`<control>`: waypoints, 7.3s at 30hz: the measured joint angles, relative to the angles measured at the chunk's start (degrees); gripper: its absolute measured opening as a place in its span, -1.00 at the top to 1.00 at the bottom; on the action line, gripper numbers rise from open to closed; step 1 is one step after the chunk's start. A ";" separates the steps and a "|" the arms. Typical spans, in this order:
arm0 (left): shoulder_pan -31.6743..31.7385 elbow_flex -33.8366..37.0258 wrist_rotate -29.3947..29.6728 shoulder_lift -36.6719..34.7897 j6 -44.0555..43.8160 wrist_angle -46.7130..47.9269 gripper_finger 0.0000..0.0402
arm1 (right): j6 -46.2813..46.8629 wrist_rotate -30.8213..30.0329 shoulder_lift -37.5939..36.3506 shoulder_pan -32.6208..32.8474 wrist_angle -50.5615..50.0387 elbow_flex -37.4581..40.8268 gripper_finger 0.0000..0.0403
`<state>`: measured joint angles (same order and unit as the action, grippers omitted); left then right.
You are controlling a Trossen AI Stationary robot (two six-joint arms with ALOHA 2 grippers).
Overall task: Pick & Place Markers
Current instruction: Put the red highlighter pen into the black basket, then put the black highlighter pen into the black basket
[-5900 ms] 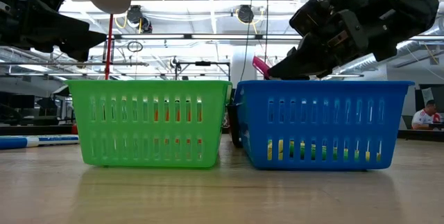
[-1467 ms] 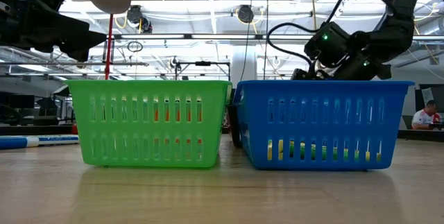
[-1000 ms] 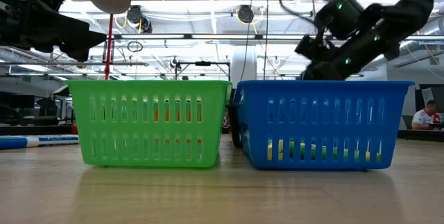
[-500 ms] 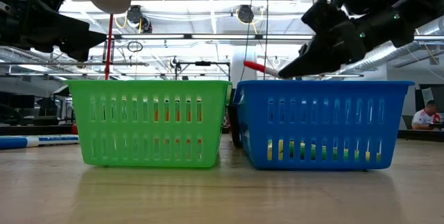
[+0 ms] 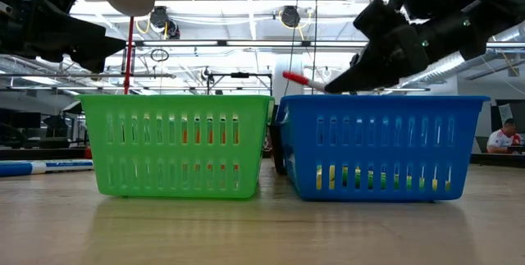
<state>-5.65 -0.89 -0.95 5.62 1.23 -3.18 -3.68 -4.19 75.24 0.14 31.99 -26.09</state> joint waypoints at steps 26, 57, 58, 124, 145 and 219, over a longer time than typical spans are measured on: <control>-0.02 0.00 0.02 -0.01 0.00 0.00 -0.05 | -0.62 0.00 4.53 -1.31 -0.09 -1.09 0.85; 0.00 0.00 0.01 0.01 0.00 0.01 -0.05 | -0.66 0.00 4.53 -1.31 -0.33 -1.07 0.86; -0.02 0.00 0.00 -0.01 0.00 0.00 -0.05 | -0.66 0.00 4.53 -1.31 -0.33 -1.07 0.86; 0.00 0.00 0.00 0.01 0.00 0.00 -0.05 | 4.03 -5.89 11.70 -14.82 -9.36 0.70 0.30; 0.00 0.00 0.02 -0.01 0.00 0.02 -0.05 | 1.42 -4.44 13.62 -14.82 -8.70 0.74 0.58; 0.00 0.00 0.00 -0.01 0.00 0.00 -0.05 | 4.11 9.42 6.25 -0.39 2.09 -1.97 0.84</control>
<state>-5.65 -0.89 -0.95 5.61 1.23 -3.18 0.43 5.23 81.49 -0.25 34.08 -28.06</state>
